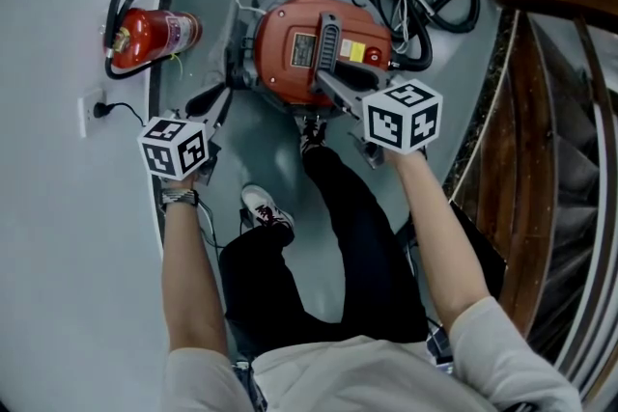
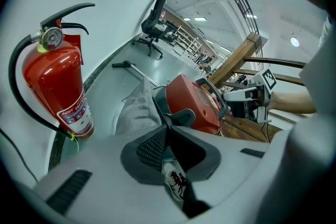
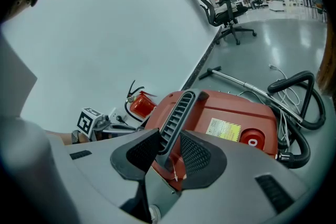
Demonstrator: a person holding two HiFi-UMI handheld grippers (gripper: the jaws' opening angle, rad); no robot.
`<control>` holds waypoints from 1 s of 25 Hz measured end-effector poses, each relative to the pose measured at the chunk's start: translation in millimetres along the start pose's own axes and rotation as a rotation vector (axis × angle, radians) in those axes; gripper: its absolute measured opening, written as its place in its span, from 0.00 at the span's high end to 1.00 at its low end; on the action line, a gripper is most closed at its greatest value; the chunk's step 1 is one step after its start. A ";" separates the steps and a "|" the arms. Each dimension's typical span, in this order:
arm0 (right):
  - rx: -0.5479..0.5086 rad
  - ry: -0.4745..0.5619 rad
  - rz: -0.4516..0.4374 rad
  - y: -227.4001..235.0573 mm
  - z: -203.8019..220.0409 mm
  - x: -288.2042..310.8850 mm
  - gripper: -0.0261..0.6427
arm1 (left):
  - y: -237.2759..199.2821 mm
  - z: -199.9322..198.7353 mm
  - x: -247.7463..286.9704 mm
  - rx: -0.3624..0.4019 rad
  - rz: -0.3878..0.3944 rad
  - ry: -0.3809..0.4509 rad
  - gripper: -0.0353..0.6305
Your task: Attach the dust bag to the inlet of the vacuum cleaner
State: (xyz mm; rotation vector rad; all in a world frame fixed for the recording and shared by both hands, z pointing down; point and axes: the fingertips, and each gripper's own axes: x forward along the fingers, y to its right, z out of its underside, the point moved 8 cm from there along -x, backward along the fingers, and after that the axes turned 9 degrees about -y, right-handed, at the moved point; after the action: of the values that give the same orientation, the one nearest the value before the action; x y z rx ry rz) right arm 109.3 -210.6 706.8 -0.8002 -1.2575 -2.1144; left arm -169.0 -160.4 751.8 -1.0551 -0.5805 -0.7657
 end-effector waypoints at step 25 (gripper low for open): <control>0.010 -0.001 -0.016 0.1 -0.3 -0.8 0.77 | 22.5 3.8 9.0 0.061 -0.338 0.053 0.88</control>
State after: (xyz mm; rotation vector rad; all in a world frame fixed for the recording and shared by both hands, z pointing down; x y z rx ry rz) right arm 109.8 -210.8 706.1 -0.7901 -1.2784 -2.1185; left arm -146.0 -152.9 747.7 -0.8876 -0.7431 -1.0611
